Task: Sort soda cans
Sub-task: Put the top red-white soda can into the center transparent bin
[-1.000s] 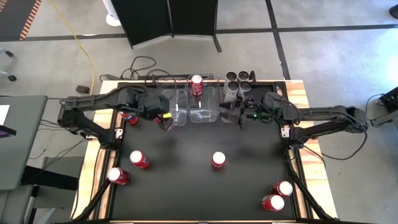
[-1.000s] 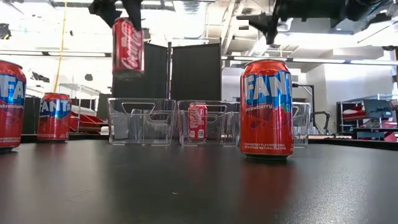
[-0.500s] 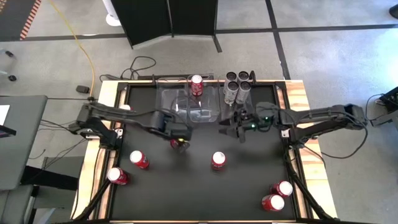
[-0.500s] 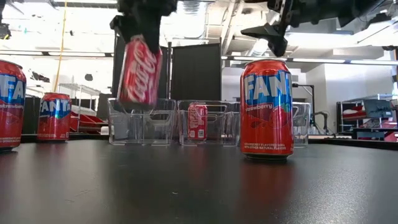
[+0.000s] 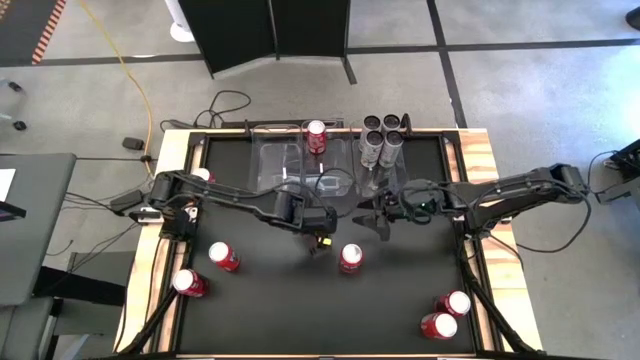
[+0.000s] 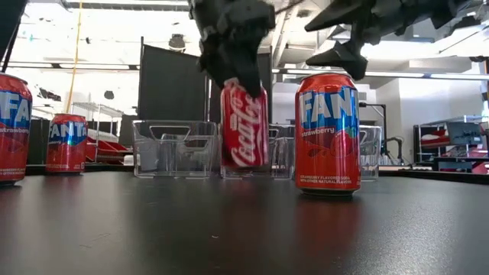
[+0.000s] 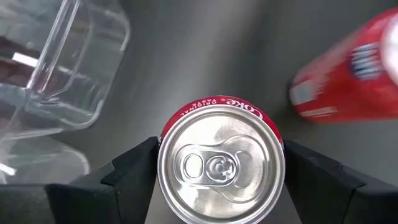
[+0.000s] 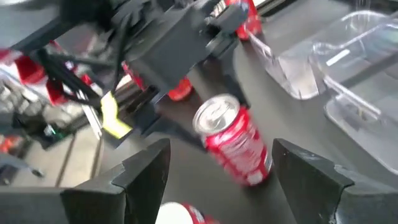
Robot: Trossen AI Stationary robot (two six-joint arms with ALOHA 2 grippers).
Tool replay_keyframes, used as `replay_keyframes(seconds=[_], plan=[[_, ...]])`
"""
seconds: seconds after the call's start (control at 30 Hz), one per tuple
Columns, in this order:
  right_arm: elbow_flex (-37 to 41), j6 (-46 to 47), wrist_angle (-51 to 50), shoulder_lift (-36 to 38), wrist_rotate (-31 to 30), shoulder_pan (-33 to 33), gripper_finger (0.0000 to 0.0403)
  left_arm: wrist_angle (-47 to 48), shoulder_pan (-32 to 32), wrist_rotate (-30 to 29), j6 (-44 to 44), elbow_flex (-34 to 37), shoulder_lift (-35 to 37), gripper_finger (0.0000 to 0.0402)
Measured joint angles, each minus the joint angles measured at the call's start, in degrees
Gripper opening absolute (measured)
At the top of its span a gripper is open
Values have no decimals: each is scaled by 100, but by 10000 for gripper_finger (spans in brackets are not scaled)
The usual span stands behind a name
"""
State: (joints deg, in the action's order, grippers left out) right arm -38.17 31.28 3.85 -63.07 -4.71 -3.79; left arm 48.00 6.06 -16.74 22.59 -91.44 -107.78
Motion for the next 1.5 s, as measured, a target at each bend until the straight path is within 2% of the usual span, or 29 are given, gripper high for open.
replay_keyframes(seconds=[0.3,0.67,0.8,1.03,1.2,1.37,1.5], plan=[[0,-326,-173,0,4,-37,310,-170,-130,14,-205,-9,-189,301],[0,-573,-172,-3,2,94,364,-253,-135,3,-349,-81,-125,379],[0,-803,-172,-4,2,203,383,-154,-135,8,-324,-81,-39,396],[0,-598,2,-333,24,400,398,-416,-130,-6,-183,-84,1012,396],[-69,-653,443,-922,50,232,398,-501,-141,-562,-542,-85,1788,395],[-582,-1329,411,-1588,19,59,399,-76,-152,-1127,-477,-85,2262,395],[-987,-1648,120,-2096,-33,26,399,337,-145,-1182,-178,-83,2427,395]])
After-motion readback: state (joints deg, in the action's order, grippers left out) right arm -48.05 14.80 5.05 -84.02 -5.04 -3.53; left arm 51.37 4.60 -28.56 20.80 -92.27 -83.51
